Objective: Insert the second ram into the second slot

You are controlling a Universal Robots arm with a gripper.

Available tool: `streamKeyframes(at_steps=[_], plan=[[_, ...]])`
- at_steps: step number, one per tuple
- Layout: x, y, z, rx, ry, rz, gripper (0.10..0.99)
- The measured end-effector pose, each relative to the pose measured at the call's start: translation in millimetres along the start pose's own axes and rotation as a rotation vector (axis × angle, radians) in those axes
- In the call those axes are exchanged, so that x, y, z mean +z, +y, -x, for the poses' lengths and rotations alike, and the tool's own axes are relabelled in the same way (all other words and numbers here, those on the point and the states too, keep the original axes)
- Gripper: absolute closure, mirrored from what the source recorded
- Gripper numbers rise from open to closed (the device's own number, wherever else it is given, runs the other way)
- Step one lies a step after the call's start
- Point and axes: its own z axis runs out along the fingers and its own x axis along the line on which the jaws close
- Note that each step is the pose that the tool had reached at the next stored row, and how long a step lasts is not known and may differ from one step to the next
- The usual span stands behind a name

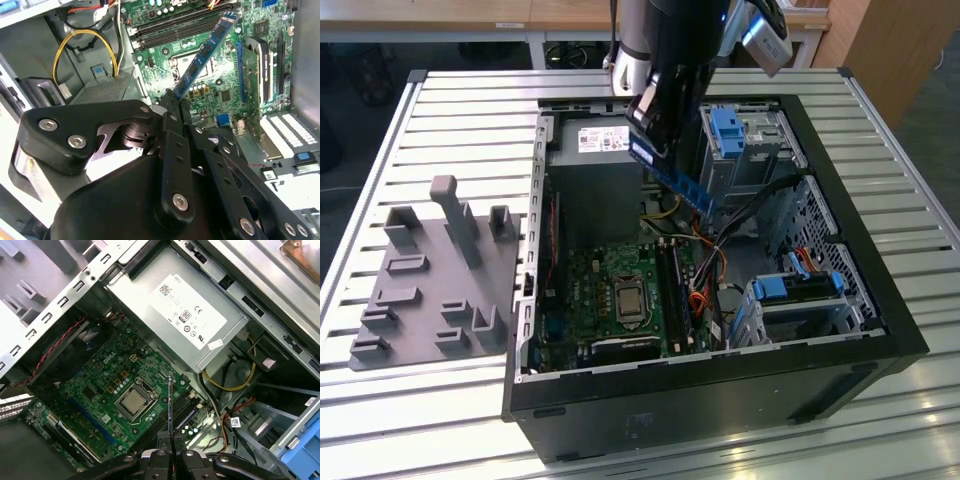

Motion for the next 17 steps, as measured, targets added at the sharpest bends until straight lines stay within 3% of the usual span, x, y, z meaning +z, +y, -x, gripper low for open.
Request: streamKeyframes(at_steps=[12, 17], plan=[[0.3, 0.0, 0.0, 0.15, -0.0053, 0.0, 0.949], [0.3, 0.0, 0.0, 0.187, -0.0066, 0.0, 0.949]])
